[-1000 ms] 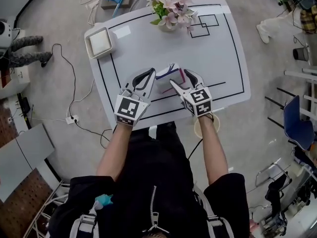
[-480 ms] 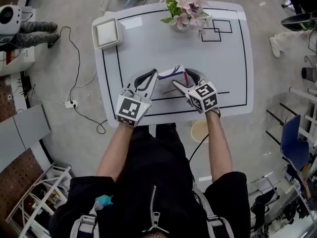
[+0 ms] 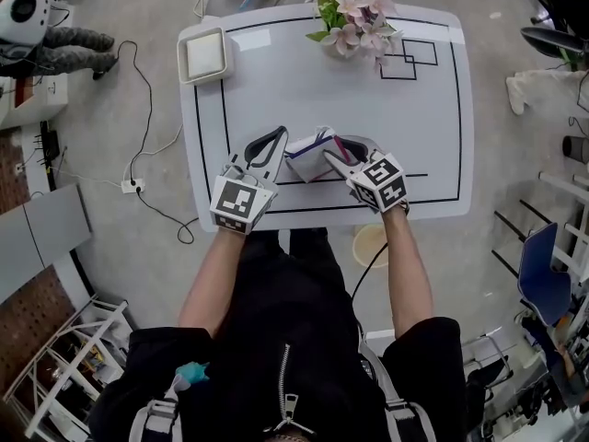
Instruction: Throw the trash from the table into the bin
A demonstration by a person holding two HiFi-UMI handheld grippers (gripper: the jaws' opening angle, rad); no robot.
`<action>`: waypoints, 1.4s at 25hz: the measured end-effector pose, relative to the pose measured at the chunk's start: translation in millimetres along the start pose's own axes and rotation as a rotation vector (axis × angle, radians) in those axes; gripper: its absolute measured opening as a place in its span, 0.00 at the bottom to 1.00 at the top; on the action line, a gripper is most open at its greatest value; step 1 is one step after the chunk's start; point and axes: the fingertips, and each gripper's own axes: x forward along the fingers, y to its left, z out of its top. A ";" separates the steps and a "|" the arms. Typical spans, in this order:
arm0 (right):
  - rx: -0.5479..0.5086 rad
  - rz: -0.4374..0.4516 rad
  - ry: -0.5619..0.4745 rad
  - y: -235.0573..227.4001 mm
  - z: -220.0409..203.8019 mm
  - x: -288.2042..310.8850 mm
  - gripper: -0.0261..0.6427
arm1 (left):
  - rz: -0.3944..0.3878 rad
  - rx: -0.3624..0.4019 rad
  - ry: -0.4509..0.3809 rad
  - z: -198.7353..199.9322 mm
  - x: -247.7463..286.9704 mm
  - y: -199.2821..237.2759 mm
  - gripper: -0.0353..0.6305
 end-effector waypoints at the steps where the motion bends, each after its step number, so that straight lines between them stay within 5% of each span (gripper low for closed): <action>1: -0.001 -0.003 -0.007 0.6 1.0 -1.7 0.26 | 0.000 0.001 -0.003 -0.5 0.1 0.3 0.06; 11: 0.019 -0.096 -0.141 14.0 24.2 -32.0 0.12 | -0.049 0.004 -0.030 8.9 -1.5 -2.6 0.06; 35: 0.061 -0.648 -0.487 29.5 98.7 -140.8 0.06 | -0.247 0.076 -0.154 60.4 -0.8 -22.5 0.06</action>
